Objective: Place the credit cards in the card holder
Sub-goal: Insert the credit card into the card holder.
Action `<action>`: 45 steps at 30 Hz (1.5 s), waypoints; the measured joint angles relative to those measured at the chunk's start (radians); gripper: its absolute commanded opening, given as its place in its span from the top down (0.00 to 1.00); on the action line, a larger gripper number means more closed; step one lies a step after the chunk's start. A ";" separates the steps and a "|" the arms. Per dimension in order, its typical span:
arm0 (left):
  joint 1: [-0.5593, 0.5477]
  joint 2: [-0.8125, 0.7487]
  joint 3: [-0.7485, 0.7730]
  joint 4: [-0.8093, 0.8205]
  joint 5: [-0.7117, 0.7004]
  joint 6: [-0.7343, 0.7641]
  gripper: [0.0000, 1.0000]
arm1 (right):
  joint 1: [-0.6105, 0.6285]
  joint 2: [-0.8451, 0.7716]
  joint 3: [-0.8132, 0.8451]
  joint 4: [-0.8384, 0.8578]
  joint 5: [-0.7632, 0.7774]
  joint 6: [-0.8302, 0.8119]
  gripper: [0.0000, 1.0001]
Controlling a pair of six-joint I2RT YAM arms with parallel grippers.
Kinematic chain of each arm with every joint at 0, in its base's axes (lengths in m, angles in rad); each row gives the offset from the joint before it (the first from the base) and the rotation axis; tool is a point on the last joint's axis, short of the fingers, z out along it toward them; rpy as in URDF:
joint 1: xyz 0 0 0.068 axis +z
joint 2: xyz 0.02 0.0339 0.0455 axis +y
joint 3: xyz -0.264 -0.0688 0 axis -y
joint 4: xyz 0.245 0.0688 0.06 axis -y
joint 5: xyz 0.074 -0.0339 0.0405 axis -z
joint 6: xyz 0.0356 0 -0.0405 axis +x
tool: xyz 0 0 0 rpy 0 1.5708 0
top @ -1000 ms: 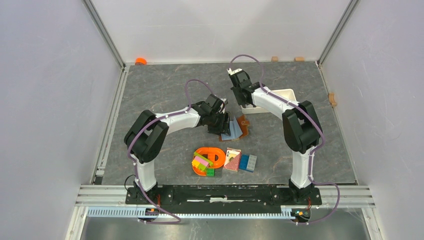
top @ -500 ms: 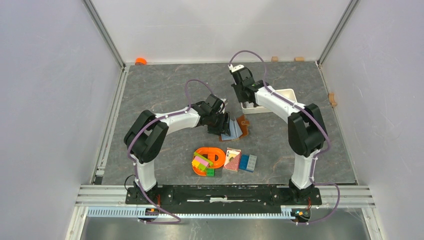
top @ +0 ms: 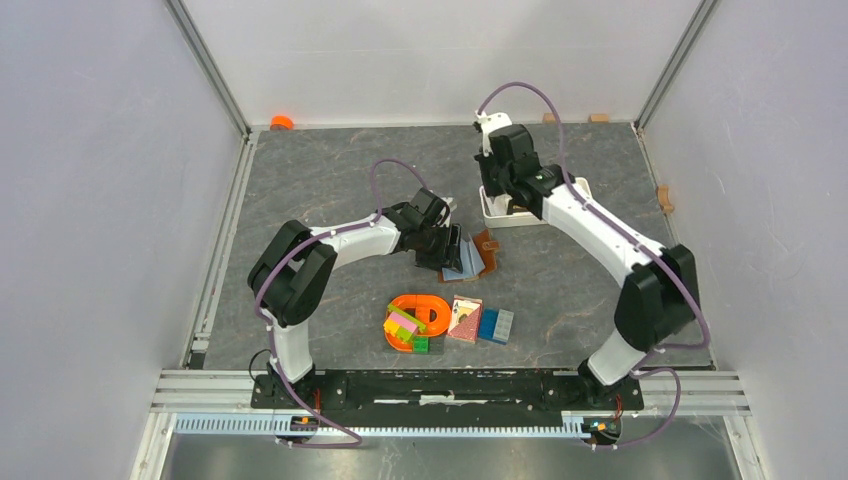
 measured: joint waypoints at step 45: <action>0.033 -0.061 -0.034 0.080 0.038 0.000 0.36 | 0.131 -0.388 -0.826 0.475 -0.073 0.471 1.00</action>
